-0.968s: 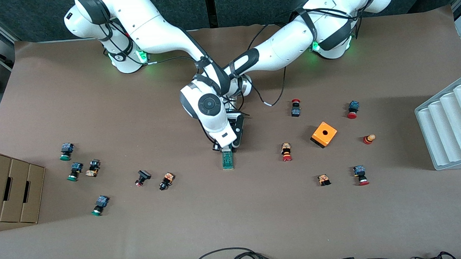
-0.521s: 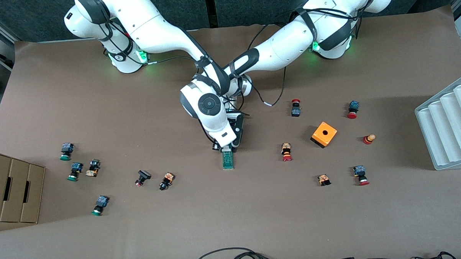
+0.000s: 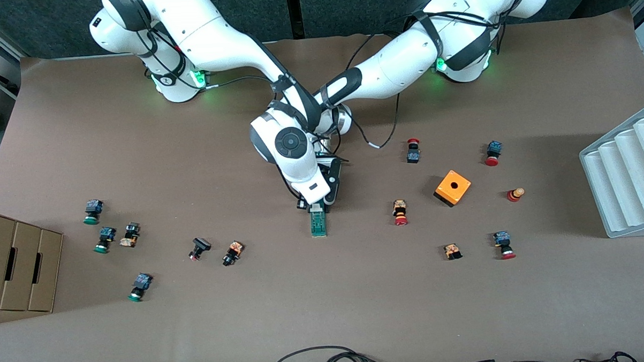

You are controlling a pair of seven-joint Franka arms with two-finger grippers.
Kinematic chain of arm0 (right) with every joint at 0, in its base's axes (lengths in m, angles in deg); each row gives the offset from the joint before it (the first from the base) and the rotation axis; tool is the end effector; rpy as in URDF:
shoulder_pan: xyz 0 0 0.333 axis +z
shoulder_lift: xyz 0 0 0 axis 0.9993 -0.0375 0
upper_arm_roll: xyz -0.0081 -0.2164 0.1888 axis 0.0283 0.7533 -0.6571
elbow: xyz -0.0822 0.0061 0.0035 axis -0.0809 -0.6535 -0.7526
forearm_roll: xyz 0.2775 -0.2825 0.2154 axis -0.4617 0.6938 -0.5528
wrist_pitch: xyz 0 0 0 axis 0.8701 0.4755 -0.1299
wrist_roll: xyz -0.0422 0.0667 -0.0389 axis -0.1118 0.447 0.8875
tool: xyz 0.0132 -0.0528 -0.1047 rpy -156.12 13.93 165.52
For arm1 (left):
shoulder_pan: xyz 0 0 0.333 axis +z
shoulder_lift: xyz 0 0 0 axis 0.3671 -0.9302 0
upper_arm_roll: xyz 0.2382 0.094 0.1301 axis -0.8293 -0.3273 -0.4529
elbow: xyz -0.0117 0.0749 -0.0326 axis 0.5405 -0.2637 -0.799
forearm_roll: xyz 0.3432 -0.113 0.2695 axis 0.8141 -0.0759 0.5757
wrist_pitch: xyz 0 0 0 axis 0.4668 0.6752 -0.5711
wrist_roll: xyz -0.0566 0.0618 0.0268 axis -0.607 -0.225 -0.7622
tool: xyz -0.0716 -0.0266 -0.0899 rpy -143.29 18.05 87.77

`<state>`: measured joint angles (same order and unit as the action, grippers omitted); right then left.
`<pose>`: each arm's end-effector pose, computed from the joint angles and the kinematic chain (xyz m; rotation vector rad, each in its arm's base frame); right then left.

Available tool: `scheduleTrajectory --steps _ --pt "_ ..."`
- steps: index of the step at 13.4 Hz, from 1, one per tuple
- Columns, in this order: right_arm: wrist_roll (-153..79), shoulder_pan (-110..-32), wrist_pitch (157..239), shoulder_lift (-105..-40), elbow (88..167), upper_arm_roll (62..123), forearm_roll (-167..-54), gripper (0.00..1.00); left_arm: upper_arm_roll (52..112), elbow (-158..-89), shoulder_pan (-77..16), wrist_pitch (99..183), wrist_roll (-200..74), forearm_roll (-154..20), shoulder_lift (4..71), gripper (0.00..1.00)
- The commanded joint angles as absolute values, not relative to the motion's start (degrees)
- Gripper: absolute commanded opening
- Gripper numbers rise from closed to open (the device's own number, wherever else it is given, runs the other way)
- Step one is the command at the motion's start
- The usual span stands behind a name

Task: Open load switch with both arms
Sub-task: 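Open the right gripper and release the white lever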

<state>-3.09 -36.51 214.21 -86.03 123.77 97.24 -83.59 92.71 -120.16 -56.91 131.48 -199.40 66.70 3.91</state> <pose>0.5318 0.4775 0.1679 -2.4680 -1.9076 -0.0200 0.3577 -0.5692 -0.0038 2.5320 -0.0168 1.7841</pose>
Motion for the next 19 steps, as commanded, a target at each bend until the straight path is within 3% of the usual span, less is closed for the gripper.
scheduleTrajectory --steps 1,13,19 --pt "-3.6 -36.5 213.9 -84.7 124.3 97.3 -84.3 0.39 92.2 -120.4 -56.9 130.7 -200.2 66.5 3.4 0.58" --pt "-3.6 -37.7 213.4 -83.9 122.8 97.5 -84.5 0.38 92.2 -120.4 -56.9 130.7 -200.2 66.5 3.4 0.59" --pt "-3.8 -39.4 212.8 -79.2 122.8 97.8 -91.8 0.49 92.1 -120.4 -57.0 130.7 -200.2 66.4 3.4 0.59"
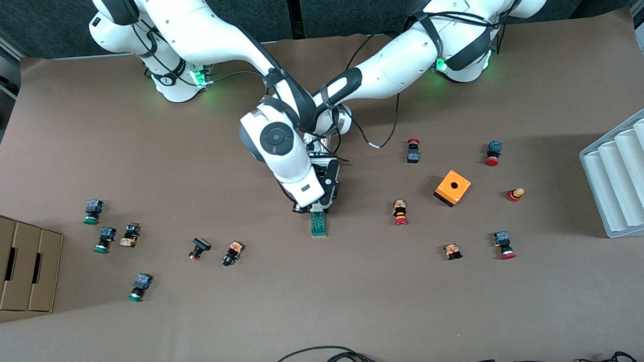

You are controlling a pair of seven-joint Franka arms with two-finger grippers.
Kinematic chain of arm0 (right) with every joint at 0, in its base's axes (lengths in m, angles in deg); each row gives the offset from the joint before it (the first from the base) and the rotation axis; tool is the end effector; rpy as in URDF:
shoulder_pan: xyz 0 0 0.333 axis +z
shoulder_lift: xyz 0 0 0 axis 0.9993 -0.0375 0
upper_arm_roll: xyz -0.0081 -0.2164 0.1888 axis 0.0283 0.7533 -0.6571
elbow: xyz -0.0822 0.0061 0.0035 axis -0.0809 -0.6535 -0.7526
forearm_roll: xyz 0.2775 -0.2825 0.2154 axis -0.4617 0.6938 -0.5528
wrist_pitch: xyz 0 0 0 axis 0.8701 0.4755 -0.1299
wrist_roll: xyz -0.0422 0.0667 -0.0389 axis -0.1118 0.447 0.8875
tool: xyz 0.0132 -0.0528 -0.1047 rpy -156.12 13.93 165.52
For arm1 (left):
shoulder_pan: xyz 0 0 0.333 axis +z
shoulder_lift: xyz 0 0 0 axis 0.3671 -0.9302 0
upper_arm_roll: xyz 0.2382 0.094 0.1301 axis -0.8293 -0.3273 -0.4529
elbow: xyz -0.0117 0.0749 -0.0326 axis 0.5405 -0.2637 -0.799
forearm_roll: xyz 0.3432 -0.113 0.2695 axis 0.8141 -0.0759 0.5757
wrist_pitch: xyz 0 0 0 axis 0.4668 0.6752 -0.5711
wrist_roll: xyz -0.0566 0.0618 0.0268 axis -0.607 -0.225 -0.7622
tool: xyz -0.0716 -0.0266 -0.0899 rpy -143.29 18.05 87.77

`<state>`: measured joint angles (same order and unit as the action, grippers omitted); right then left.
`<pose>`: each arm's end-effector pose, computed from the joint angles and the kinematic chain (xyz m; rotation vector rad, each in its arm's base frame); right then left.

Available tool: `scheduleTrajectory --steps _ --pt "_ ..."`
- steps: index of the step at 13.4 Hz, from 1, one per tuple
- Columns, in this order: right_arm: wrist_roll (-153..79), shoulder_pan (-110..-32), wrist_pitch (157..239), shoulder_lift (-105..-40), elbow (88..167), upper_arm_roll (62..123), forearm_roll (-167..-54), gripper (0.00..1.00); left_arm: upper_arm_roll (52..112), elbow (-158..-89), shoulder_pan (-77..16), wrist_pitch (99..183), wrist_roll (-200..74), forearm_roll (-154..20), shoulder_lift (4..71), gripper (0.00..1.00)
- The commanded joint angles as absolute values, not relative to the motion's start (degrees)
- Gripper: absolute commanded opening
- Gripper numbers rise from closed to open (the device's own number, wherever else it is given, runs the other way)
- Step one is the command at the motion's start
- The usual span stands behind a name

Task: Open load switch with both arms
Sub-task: 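Open the right gripper and release the white lever, then lift the right gripper away while the left gripper opens and rises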

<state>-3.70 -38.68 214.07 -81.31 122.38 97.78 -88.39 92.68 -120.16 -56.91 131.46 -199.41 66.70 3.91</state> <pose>0.5641 0.4683 0.2393 -2.4939 -1.7273 -0.1788 0.3580 -0.5689 -0.0039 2.5320 -0.0164 1.7850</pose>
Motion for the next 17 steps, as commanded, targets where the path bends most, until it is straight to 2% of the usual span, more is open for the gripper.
scheduleTrajectory --steps 1,2,3,5,14,17 --pt "-3.9 -39.3 212.9 -78.8 122.8 98.4 -93.2 0.53 92.1 -120.4 -56.9 130.7 -200.2 66.4 3.4 0.59" --pt "-4.3 -39.3 212.9 -78.7 122.5 99.0 -95.1 0.68 92.1 -120.4 -56.9 130.7 -200.2 66.4 3.4 0.59" --pt "-4.6 -39.3 212.9 -78.3 122.0 99.2 -96.5 0.7 92.2 -120.4 -57.0 130.7 -200.2 66.4 3.4 0.59" --pt "-6.4 -39.2 212.9 -77.2 122.0 99.8 -96.7 0.99 92.2 -120.4 -57.0 130.7 -200.2 66.4 3.4 0.59" --pt "-19.1 -39.6 210.1 -72.0 122.0 105.1 -95.9 0.99 92.2 -120.4 -56.9 130.7 -200.2 66.3 3.6 0.61" --pt "-19.2 -43.1 207.6 -69.7 122.0 105.3 -95.9 0.99 92.2 -120.5 -56.9 130.7 -200.2 66.1 3.6 0.61"
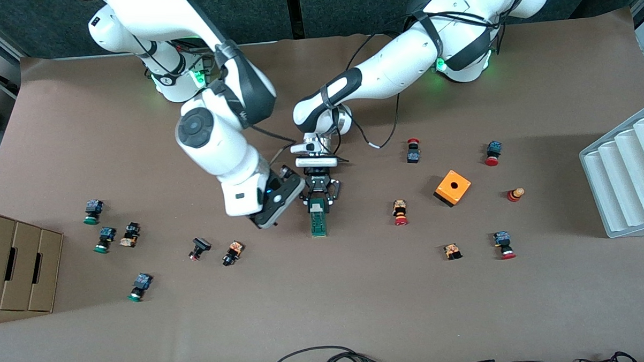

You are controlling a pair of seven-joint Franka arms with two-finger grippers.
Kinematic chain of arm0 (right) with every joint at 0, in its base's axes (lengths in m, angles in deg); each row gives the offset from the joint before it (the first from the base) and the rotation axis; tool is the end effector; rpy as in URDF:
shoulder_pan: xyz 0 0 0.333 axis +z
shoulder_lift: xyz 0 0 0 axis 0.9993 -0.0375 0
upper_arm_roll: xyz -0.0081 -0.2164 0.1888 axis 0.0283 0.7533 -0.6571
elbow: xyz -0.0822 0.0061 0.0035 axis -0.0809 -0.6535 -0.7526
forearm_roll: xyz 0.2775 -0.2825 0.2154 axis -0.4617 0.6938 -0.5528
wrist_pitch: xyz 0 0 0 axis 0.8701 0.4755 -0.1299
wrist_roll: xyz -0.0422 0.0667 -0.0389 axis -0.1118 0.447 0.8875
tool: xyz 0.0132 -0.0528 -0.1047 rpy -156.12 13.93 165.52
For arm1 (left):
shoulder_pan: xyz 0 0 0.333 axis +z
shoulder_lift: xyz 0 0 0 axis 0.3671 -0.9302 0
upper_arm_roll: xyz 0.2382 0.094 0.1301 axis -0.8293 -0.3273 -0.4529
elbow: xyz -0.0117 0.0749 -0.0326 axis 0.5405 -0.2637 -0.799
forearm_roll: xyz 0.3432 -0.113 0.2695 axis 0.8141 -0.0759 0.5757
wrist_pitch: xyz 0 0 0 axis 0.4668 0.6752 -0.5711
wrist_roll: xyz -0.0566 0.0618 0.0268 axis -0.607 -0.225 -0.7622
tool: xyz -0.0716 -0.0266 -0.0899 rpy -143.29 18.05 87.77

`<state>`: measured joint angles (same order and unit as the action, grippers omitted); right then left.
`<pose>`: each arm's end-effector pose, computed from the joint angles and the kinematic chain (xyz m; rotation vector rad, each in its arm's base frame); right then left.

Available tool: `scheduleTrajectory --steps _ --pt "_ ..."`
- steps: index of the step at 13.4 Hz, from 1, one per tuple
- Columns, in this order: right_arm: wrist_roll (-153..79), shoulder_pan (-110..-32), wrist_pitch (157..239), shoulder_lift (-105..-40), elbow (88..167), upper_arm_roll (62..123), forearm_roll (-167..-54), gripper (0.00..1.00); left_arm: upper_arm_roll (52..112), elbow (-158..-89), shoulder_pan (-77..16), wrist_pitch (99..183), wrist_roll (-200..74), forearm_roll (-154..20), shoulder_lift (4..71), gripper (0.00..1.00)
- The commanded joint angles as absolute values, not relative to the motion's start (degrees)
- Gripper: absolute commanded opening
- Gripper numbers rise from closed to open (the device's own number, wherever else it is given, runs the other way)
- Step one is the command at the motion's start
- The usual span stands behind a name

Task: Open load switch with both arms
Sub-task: 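Lift the right gripper away while the left gripper opens and rises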

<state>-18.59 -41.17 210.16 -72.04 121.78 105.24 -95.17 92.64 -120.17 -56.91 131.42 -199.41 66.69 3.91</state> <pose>0.6297 0.3794 0.3641 -2.7116 -1.0608 -0.3277 0.3583 -0.5685 -0.0040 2.5323 -0.0160 1.7865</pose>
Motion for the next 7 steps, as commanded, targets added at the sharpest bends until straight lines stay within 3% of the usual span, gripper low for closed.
scheduleTrajectory --steps 1,4,7 --pt "-19.2 -44.2 207.4 -68.8 122.0 105.3 -95.9 0.99 92.2 -120.5 -57.0 130.7 -200.2 66.1 3.7 0.61" --pt "-19.3 -48.3 206.3 -66.7 122.0 105.6 -94.2 1.0 92.2 -120.9 -57.0 130.8 -200.1 65.7 4.0 0.62" --pt "-24.1 -51.6 204.8 -65.3 122.0 105.5 -94.2 0.99 92.4 -122.2 -57.6 131.0 -200.0 63.2 5.9 0.77"
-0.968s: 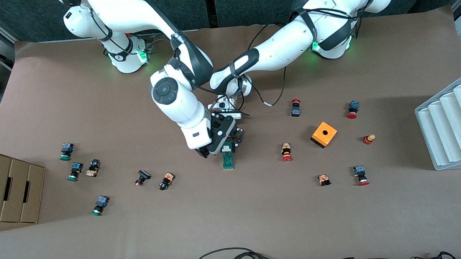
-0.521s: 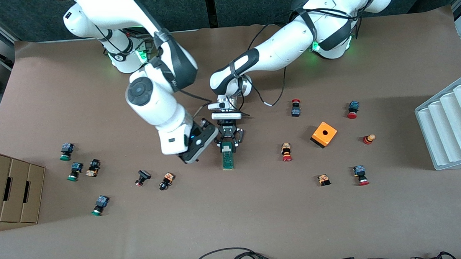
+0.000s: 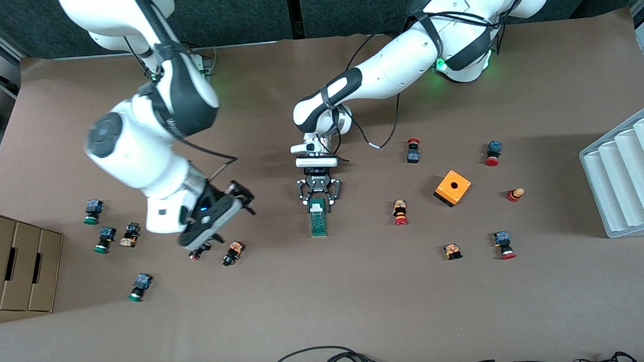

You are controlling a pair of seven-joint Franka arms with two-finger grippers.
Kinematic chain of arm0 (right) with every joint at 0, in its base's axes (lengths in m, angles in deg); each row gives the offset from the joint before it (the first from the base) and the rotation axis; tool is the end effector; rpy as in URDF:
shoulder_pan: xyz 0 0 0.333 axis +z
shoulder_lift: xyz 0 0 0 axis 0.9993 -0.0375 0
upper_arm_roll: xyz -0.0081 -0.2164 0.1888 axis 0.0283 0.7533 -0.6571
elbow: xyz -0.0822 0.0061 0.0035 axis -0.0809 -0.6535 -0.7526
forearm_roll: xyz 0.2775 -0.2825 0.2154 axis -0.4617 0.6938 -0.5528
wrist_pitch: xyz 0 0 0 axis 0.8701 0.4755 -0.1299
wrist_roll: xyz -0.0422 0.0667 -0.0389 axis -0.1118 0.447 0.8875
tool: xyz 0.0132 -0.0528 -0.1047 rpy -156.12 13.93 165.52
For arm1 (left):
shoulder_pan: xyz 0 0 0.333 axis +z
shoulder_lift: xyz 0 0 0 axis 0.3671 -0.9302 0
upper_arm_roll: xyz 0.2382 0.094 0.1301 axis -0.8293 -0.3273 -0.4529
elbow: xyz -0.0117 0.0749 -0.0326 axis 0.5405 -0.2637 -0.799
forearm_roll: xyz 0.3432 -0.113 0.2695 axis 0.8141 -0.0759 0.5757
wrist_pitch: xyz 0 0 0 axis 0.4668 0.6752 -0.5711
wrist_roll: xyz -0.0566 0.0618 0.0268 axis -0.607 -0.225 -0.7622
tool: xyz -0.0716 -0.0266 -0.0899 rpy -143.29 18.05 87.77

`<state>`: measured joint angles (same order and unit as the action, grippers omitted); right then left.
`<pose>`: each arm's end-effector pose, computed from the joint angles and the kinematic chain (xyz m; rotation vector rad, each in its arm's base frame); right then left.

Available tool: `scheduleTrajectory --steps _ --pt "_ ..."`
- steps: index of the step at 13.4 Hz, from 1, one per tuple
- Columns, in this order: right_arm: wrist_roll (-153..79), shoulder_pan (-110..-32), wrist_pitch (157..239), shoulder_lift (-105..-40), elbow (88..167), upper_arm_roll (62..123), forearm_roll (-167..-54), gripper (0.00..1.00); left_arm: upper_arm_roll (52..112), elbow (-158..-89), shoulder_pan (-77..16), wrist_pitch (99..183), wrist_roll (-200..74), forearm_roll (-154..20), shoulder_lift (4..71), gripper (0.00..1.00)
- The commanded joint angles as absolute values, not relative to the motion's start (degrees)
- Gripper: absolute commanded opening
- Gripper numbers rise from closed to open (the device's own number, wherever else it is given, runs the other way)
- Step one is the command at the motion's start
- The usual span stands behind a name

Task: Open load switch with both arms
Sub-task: 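Lift the right gripper away while the left gripper opens and rises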

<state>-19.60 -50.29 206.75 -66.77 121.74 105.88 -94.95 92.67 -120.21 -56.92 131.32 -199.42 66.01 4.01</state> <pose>0.6745 0.2648 0.4233 -2.7712 -0.8168 -0.3904 0.3582 -0.5681 -0.0036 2.5407 -0.0026 1.7832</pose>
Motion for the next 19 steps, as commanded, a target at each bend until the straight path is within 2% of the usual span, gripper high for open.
scheduleTrajectory --steps 1,2,3,9,13,17,19 --pt "-27.9 -51.7 204.4 -65.1 121.9 105.5 -94.0 0.99 92.4 -122.5 -57.7 131.2 -200.0 61.5 6.7 0.85" --pt "-30.3 -51.7 204.4 -65.0 121.8 105.5 -93.9 1.0 92.5 -122.8 -57.8 131.2 -200.0 60.2 7.5 0.94" --pt "-32.0 -51.9 204.2 -64.8 121.8 105.6 -93.9 1.0 92.7 -123.3 -57.8 131.3 -200.0 59.0 8.4 0.98" --pt "-32.6 -61.7 196.0 -62.8 121.9 105.6 -93.0 1.0 96.0 -126.5 -58.0 131.9 -199.3 49.2 14.5 0.99" --pt "-32.7 -68.1 191.9 -61.6 121.9 105.6 -92.0 1.0 99.0 -127.0 -57.6 132.7 -192.0 35.3 20.8 0.99" --pt "-32.3 -70.8 189.8 -59.9 121.8 105.5 -77.3 0.99 99.9 -127.1 -56.1 135.9 -178.6 19.2 30.1 0.99" --pt "-32.0 -72.9 189.9 -59.3 121.9 105.1 -75.1 1.0 101.1 -127.1 -53.8 135.9 -172.5 13.0 34.2 0.99"
